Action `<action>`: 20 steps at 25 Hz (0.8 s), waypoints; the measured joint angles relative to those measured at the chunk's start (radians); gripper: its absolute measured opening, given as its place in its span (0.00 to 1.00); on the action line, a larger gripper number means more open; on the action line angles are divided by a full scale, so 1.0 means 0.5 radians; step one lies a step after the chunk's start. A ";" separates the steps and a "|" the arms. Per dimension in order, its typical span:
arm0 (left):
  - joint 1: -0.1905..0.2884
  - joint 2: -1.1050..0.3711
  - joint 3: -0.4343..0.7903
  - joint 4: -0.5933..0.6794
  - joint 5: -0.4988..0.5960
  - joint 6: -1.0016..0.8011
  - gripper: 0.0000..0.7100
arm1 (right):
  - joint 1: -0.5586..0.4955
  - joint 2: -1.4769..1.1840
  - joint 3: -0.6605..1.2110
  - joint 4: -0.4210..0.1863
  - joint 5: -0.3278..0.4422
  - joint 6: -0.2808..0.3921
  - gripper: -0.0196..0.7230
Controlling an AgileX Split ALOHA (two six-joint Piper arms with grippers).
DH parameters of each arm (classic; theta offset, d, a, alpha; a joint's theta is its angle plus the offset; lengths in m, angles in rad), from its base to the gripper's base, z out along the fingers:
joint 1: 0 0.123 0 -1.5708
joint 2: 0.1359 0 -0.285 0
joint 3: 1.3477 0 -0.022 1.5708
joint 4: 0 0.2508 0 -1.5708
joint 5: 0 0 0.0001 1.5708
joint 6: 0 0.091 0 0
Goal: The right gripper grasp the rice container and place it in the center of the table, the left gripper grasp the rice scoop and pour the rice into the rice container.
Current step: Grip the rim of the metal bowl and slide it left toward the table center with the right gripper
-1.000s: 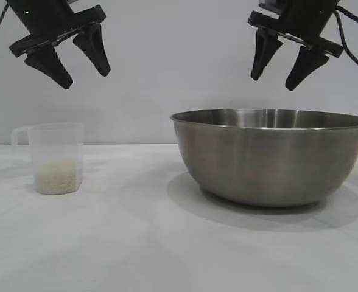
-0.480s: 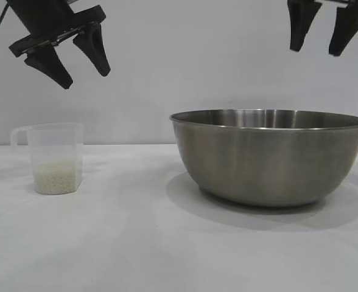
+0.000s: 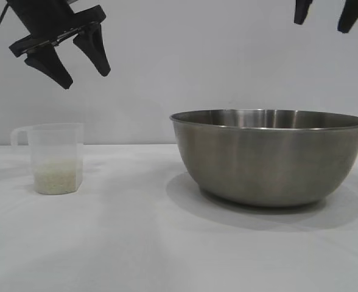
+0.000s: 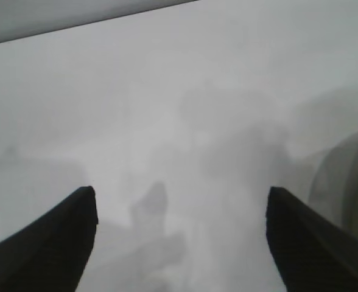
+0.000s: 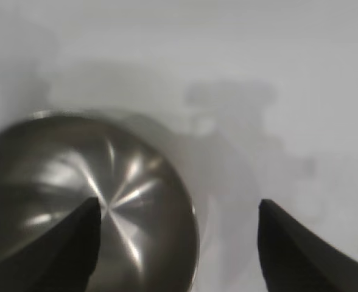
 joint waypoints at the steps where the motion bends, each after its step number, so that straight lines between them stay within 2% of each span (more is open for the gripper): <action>1: 0.000 0.000 0.000 0.000 0.000 0.000 0.73 | 0.000 -0.020 0.065 -0.001 0.000 0.000 0.69; 10: 0.000 0.000 0.000 0.000 0.000 0.000 0.73 | 0.000 -0.054 0.563 0.081 -0.024 -0.049 0.69; 15: 0.000 0.000 0.000 0.000 0.000 0.000 0.73 | 0.000 -0.027 0.632 0.086 -0.033 -0.053 0.69; 20: 0.000 0.000 0.000 0.000 0.000 0.000 0.73 | 0.000 0.122 0.632 0.101 -0.131 -0.062 0.69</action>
